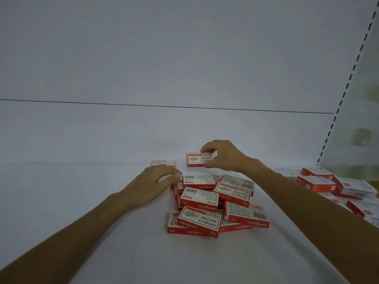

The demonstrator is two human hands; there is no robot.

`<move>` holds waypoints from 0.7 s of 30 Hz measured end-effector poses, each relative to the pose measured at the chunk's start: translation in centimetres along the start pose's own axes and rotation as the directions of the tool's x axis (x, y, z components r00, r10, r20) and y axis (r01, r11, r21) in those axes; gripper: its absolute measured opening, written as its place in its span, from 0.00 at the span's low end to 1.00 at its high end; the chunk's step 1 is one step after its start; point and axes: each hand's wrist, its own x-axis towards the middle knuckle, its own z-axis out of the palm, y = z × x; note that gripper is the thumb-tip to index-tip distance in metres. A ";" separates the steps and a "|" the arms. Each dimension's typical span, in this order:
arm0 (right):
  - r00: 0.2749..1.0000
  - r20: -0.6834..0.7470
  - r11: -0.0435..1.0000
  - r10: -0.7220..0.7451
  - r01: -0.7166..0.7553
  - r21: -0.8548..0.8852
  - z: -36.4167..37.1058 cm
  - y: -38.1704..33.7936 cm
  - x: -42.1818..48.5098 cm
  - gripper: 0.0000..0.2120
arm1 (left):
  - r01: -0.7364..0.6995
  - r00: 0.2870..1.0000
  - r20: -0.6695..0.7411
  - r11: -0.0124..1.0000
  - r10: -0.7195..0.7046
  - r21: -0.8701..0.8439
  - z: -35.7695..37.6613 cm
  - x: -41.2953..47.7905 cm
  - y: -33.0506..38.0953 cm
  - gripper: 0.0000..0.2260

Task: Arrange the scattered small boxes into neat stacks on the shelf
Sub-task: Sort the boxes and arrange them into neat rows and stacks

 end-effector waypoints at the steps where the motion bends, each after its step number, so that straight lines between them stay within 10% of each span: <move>1: 0.998 0.055 1.000 0.013 -0.012 -0.029 0.4 -0.1 0.3 0.19 | 0.002 0.999 -0.038 1.000 -0.003 -0.006 -0.1 -0.3 -0.4 0.14; 21: 0.986 0.142 0.994 0.082 -0.070 -0.088 4.6 0.1 5.3 0.09 | 0.077 0.996 -0.045 0.986 -0.071 0.149 0.8 0.5 -2.2 0.22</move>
